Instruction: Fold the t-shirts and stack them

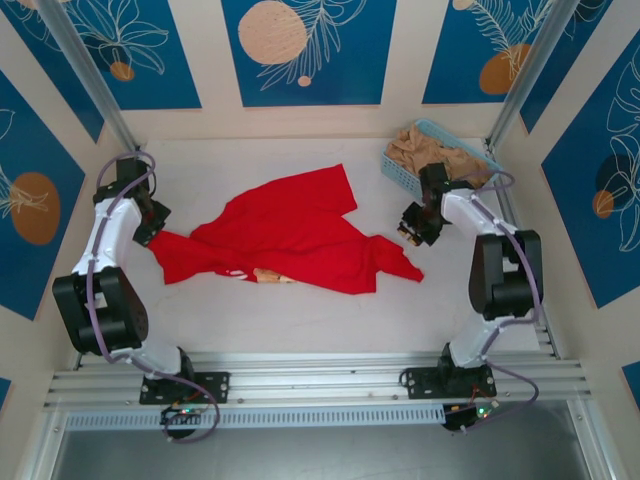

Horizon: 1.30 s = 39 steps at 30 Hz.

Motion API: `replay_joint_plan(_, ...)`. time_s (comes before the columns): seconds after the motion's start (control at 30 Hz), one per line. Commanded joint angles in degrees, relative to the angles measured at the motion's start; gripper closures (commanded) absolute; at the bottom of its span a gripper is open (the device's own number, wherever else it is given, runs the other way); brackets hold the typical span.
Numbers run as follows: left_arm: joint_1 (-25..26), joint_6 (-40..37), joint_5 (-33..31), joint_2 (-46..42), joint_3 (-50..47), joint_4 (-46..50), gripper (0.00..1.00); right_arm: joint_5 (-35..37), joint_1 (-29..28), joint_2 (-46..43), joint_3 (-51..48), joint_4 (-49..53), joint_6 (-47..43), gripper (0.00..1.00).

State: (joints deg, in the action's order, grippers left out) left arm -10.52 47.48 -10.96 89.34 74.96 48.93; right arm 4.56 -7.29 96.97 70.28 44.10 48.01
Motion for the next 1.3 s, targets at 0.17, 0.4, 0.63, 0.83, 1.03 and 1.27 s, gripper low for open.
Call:
replay_joint_plan(0.17,1.33,-0.73,1.02,-1.24,1.33,1.18,1.0,-3.4,-15.71,-15.25,-14.62,6.03,3.57,0.69)
replay_joint_plan(0.4,1.68,-0.73,1.11,-1.27,1.15,1.17,1.0,-7.86,-18.11,-11.72,-19.54,0.85,1.69,0.65)
replay_joint_plan(0.63,1.86,-1.06,1.01,-1.67,0.76,1.35,1.0,-7.91,-17.54,-4.75,-17.12,-3.66,-0.28,0.65)
replay_joint_plan(0.83,1.94,-0.85,1.53,-1.81,0.19,0.91,1.0,-5.7,-17.43,-0.7,-15.87,-6.0,-1.12,0.7)
replay_joint_plan(1.03,2.3,-0.69,1.39,-1.9,0.13,0.73,1.0,-2.52,-17.67,0.43,-12.12,-4.37,-3.29,0.88)
replay_joint_plan(1.27,2.36,-0.75,0.72,-2.68,0.43,0.9,1.0,-3.06,-17.85,-8.43,-8.97,5.07,-3.33,1.0)
